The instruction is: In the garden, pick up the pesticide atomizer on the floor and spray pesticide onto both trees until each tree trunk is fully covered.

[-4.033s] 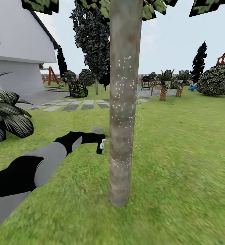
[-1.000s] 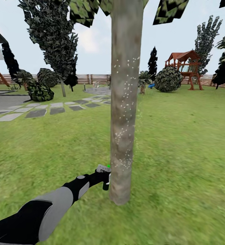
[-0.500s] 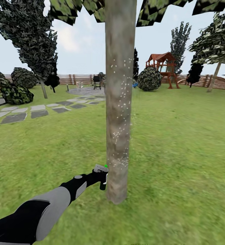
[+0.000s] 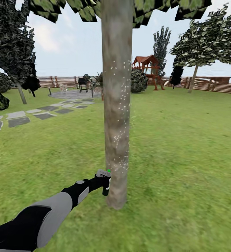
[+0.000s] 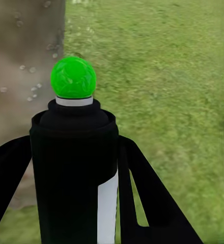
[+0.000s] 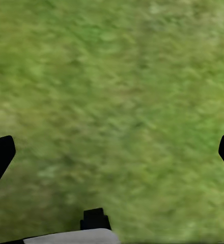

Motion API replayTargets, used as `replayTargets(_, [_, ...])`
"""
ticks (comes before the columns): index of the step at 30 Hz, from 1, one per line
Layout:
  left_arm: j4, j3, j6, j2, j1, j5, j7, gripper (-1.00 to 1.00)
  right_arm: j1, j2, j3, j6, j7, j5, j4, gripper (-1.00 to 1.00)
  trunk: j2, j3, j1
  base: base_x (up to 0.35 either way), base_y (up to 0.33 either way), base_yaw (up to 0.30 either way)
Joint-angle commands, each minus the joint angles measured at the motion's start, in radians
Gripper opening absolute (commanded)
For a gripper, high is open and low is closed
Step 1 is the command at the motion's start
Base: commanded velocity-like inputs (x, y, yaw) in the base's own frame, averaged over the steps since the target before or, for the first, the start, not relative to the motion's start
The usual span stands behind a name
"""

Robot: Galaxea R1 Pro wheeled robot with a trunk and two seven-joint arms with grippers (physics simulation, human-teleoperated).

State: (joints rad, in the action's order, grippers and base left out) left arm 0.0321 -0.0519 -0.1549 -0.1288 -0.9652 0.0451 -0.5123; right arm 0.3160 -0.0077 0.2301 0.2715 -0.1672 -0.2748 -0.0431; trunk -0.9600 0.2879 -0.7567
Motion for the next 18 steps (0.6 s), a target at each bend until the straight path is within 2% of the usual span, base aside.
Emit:
replayTargets(1, [0.0,0.001,0.0,0.0,0.0,-0.001,0.0,-1.0,0.0,0.0,0.0,0.0,0.0,0.0,0.0,1.0,0.0,0.0,0.0,0.0,0.35,-0.3])
replayTargets(5, [0.0,0.001,0.0,0.0,-0.001,-0.001,0.0,-1.0,0.0,0.0,0.0,0.0,0.0,0.0,0.0,1.0,0.0,0.0,0.0,0.0,0.35,-0.285])
replayTargets(13, [0.0,0.001,0.0,0.0,0.0,-0.001,0.0,-1.0,0.0,0.0,0.0,0.0,0.0,0.0,0.0,1.0,0.0,0.0,0.0,0.0,0.35,-0.045])
replayTargets(18, [0.0,0.001,0.0,0.0,-0.001,-0.001,0.0,-1.0,0.0,0.0,0.0,0.0,0.0,0.0,0.0,1.0,0.0,0.0,0.0,0.001,0.35,-0.197])
